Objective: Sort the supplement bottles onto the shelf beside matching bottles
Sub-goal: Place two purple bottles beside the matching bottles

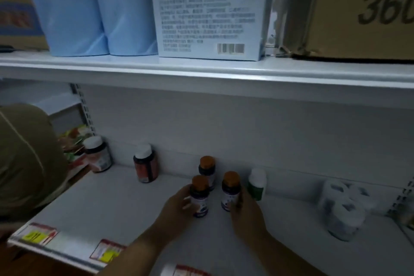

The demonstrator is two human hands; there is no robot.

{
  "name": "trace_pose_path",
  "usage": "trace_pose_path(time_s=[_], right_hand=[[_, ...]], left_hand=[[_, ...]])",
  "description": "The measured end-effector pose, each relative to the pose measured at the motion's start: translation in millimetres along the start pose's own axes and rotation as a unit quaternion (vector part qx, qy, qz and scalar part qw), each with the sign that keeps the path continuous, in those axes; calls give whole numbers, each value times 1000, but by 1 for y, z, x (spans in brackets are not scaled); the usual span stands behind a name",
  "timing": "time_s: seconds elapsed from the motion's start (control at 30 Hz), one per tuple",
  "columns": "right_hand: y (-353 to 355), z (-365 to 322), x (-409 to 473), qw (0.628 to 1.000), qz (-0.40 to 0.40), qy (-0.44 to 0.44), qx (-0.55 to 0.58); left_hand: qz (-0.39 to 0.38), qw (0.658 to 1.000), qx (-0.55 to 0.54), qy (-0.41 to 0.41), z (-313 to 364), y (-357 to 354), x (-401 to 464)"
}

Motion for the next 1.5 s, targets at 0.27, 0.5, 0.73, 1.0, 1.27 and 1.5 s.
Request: trace_pose_path(time_s=[0.27,0.5,0.73,1.0,1.27,1.5], right_hand=[[-25,-15,44,997,36,-34,-66],[-24,-19,44,990,30,-59,-122],[39,-37,-30,932,-13,179,-316],[165,18,-122,908,-98,147,-380],[332,146,-248,923,-1,-20,-385],[425,241,-316,924,39,-153,-349]], left_hand=[[-43,989,140,-30,-11,5,38],[-92,985,146,-27,-2,14,42],[-42,918,355,-170,82,37,29],[-164,827,491,-222,173,-115,-2],[-232,787,454,-348,265,-316,-77],[-317,750,433,-386,307,-483,-121]])
Point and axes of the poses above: each hand's wrist, its own x-axis towards the middle knuckle, its own y-axis out of the back of the hand, z = x × y, the point moved 2 cm from there along x, towards the middle knuckle, and after that the axes turned 3 degrees about -x, right-handed, at the moved point
